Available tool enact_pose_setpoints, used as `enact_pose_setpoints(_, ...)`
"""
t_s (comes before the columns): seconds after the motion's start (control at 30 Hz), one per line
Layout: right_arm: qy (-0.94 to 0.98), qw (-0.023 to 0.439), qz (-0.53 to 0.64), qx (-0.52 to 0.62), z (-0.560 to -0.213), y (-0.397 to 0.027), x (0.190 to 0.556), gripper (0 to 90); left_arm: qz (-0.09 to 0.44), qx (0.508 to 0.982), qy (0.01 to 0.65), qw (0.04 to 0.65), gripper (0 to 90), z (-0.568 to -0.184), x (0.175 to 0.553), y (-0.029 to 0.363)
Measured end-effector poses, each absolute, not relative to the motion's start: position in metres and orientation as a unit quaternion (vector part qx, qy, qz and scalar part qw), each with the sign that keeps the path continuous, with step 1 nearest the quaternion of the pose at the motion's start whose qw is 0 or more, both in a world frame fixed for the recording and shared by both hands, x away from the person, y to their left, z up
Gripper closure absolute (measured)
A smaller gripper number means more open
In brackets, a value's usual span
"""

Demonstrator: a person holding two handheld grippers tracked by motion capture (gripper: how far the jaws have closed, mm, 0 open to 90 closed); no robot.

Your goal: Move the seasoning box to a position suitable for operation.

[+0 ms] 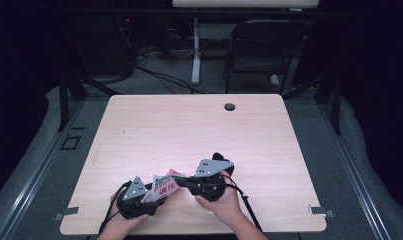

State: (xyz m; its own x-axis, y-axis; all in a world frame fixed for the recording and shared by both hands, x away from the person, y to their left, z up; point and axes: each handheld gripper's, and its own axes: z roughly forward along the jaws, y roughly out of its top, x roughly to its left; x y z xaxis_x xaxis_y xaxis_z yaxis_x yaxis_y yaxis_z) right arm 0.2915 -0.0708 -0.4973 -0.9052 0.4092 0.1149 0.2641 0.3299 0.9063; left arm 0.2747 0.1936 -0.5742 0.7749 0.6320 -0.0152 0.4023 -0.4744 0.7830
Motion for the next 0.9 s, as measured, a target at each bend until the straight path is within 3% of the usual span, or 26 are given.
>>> enact_pose_setpoints(0.27,0.811,0.064,0.544,0.206,-0.497,-0.071,0.291,90.0,0.149,0.863,0.305,0.373,35.4,-0.586,0.277,0.186)
enact_pose_setpoints(0.9,0.808,0.06,0.547,0.208,-0.497,-0.071,0.289,90.0,0.136,0.86,0.319,0.374,39.8,-0.588,0.281,0.186)
